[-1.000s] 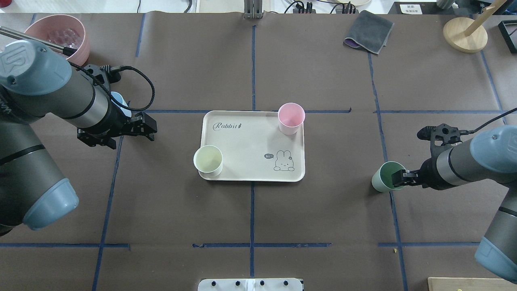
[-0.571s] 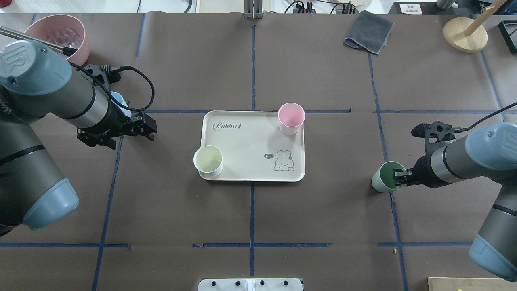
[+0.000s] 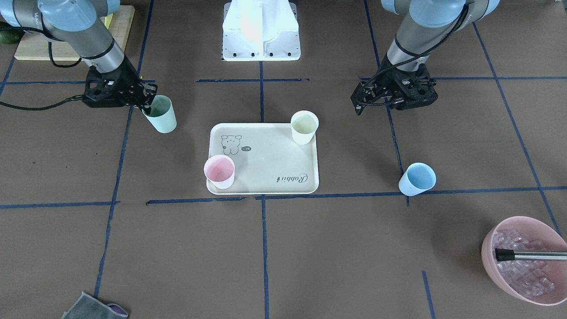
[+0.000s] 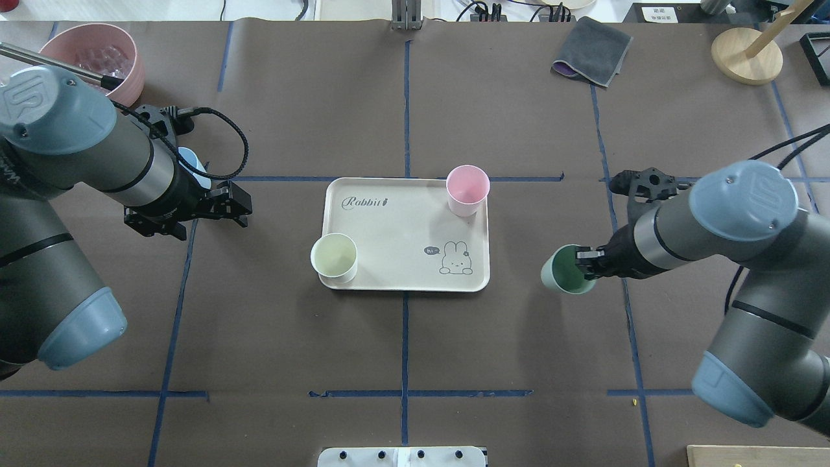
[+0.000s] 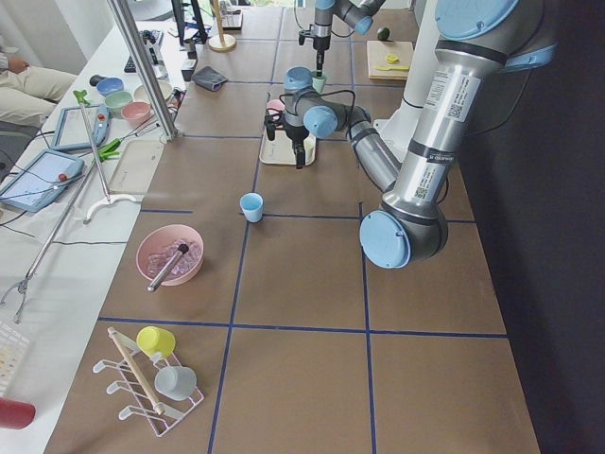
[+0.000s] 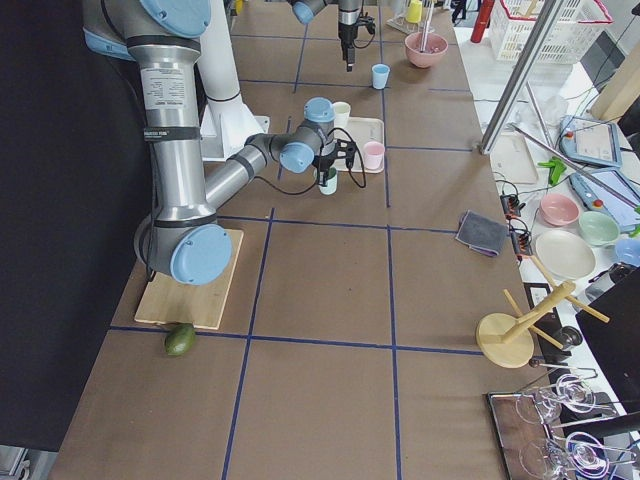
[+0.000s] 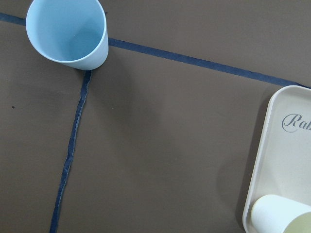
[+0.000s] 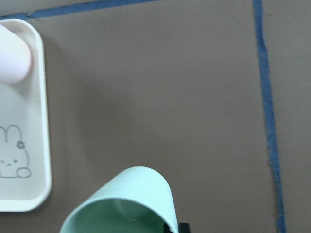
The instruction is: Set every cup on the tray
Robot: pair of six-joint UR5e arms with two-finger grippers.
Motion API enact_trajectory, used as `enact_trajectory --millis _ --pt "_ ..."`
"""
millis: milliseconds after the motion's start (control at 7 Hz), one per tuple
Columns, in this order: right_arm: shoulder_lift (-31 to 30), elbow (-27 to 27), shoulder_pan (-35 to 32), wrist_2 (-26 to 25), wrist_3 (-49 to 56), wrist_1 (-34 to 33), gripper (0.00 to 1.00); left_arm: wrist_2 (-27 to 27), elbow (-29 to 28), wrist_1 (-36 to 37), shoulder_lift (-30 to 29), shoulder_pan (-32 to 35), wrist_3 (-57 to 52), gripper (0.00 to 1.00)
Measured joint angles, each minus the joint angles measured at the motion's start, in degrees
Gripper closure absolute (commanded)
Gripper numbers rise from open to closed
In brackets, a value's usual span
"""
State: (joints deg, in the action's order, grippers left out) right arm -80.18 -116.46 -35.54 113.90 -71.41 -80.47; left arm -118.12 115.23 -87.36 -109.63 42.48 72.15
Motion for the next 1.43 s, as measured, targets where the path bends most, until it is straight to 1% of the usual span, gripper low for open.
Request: enact_trajectory --millis 143,286,429,571,714,857,1000,1143,1286,1429 --pt "6.35 0.64 0.78 -0.06 -2.35 -6.05 1.00 0.02 -0.08 0.00 0.02 -0.04 -0.01 0.00" --pt "12.22 2.53 1.73 -0.27 -5.70 -10.42 1.00 0.06 -0.13 0.00 0.03 -0.12 -0.05 0.00" --pt "17.00 5.89 2.40 -0.41 -10.06 -12.08 0.99 0.06 -0.16 0.00 0.03 -0.16 -0.05 0.00" --pt "20.37 9.35 2.74 -0.45 -13.39 -12.47 0.98 0.03 -0.17 0.00 0.03 -0.19 -0.03 0.00" --pt "22.33 12.02 3.01 -0.52 -15.38 -12.47 0.94 0.01 -0.17 -0.02 0.03 -0.23 -0.04 0.00" --pt "23.08 13.57 3.34 -0.60 -16.16 -12.45 0.85 0.00 -0.18 -0.04 0.03 -0.25 -0.03 0.00" --pt "22.99 14.22 3.75 -0.66 -16.20 -12.44 0.60 0.00 -0.16 -0.04 0.03 -0.23 -0.03 0.00" --pt "22.54 14.48 4.32 -0.75 -16.10 -12.44 0.32 0.00 -0.12 -0.05 0.03 -0.22 -0.01 0.00" --pt "22.00 14.53 5.07 -1.17 -15.99 -12.43 0.00 0.00 -0.10 -0.02 0.03 -0.21 0.00 0.00" --pt "21.75 14.38 5.39 -1.91 -15.80 -12.43 0.00 0.00 -0.11 -0.02 0.03 -0.21 -0.01 0.00"
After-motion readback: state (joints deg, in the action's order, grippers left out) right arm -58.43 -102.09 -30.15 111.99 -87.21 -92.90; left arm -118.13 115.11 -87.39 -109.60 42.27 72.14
